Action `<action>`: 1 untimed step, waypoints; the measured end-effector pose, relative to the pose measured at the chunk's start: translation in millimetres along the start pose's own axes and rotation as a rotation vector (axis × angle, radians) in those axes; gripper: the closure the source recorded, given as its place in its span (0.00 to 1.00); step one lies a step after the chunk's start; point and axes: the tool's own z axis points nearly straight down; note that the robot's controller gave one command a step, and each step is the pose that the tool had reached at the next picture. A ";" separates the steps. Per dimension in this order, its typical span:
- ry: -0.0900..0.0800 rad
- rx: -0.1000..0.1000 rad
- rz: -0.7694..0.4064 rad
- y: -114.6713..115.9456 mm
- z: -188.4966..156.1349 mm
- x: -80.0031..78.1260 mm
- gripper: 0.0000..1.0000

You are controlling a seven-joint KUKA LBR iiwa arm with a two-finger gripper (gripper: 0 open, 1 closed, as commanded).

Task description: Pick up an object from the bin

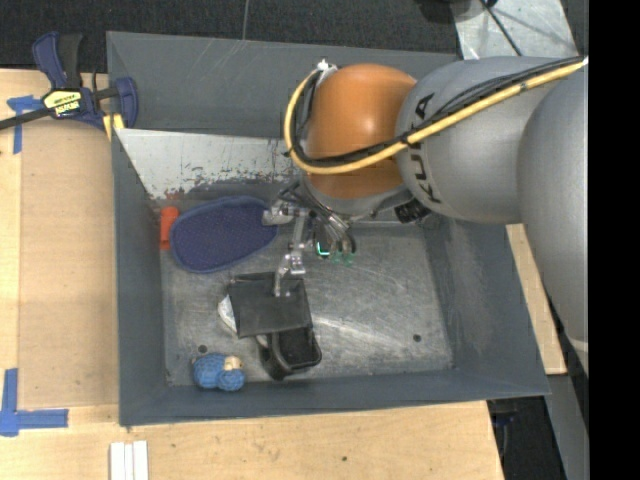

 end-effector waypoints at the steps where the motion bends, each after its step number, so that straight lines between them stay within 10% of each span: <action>1: -0.023 -0.007 0.066 -4.3 24.8 -9.8 0.00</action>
Offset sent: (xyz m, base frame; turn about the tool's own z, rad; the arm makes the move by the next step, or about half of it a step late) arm 0.0069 -0.0138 -0.0753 0.1084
